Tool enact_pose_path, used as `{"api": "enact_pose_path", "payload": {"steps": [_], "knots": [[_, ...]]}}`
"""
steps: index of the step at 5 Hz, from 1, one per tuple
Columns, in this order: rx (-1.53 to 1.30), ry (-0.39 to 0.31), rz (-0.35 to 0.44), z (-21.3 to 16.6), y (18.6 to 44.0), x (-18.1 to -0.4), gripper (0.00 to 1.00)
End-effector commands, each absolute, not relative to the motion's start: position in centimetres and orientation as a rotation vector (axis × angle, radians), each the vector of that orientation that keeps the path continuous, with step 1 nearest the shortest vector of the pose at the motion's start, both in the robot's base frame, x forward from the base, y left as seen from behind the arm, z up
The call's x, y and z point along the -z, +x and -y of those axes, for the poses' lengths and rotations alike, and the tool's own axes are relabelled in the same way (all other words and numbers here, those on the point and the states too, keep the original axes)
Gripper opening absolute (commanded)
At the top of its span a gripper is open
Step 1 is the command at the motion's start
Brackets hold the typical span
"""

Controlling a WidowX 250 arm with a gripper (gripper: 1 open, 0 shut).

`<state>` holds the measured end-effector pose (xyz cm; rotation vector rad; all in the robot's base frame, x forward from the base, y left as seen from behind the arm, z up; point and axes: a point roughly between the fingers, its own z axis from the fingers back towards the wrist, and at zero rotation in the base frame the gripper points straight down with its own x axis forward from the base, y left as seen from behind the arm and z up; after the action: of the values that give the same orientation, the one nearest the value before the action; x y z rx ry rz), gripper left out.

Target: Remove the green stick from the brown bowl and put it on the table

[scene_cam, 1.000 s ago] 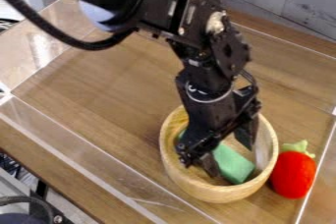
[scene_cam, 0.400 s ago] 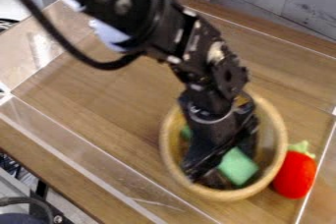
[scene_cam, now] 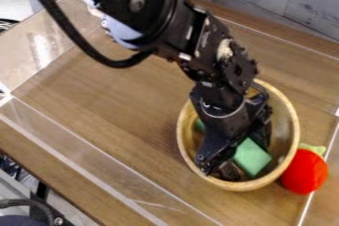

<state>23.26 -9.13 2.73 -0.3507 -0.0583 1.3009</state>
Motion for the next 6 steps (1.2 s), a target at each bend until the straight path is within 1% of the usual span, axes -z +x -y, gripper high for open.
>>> {"api": "enact_pose_path", "payload": {"steps": [1, 2, 3, 4, 5, 6], "knots": [[-1.389, -0.318, 0.071, 7.4, 22.8, -1.7, 1.0], [-1.467, -0.322, 0.091, 6.5, 22.9, -1.7, 0.0], [-1.451, -0.327, 0.095, 6.2, 22.6, -1.7, 1.0], [-1.436, -0.331, 0.098, 5.9, 22.3, -1.6, 1.0], [-1.336, -0.337, 0.086, 7.3, 22.1, -2.5, 1.0], [-1.238, -0.342, 0.075, 8.8, 21.7, -3.3, 0.0]]}}
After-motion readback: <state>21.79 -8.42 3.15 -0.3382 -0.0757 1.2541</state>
